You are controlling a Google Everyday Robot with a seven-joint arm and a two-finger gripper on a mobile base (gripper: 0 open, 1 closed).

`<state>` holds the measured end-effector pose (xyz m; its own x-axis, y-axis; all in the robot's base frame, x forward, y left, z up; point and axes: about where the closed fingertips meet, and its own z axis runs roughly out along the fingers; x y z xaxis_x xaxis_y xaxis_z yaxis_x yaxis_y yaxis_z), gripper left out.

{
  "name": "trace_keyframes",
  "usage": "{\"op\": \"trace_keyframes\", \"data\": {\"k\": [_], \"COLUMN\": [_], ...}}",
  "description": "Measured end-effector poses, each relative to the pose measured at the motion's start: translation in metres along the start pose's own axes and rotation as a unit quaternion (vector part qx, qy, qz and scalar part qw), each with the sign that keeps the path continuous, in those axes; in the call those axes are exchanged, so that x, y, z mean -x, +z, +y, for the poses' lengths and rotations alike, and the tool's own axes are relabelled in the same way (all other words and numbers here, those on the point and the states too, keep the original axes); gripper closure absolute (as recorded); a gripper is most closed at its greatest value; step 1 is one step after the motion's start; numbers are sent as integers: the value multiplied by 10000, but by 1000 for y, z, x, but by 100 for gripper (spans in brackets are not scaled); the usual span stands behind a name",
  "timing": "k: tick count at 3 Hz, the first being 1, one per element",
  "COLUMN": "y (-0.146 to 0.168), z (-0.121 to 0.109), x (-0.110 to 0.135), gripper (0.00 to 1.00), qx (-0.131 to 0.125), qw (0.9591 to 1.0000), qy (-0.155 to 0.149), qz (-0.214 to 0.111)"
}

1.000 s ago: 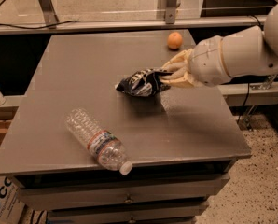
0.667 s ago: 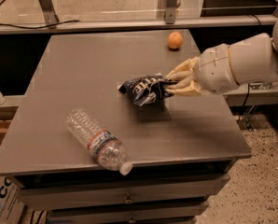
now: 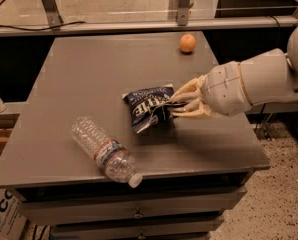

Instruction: Move blue chip bag near water bottle

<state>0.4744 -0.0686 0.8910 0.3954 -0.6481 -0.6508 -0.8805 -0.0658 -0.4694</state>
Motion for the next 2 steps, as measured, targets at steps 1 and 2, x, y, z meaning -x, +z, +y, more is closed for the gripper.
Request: {"op": "trace_keyframes", "data": {"k": [1, 2], "y": [12, 28], "z": [11, 19], "x": [13, 21], "gripper": [100, 100], "qx": [161, 333], "qw": [9996, 9987], "qy": [-203, -359], "qz": [-123, -154]}}
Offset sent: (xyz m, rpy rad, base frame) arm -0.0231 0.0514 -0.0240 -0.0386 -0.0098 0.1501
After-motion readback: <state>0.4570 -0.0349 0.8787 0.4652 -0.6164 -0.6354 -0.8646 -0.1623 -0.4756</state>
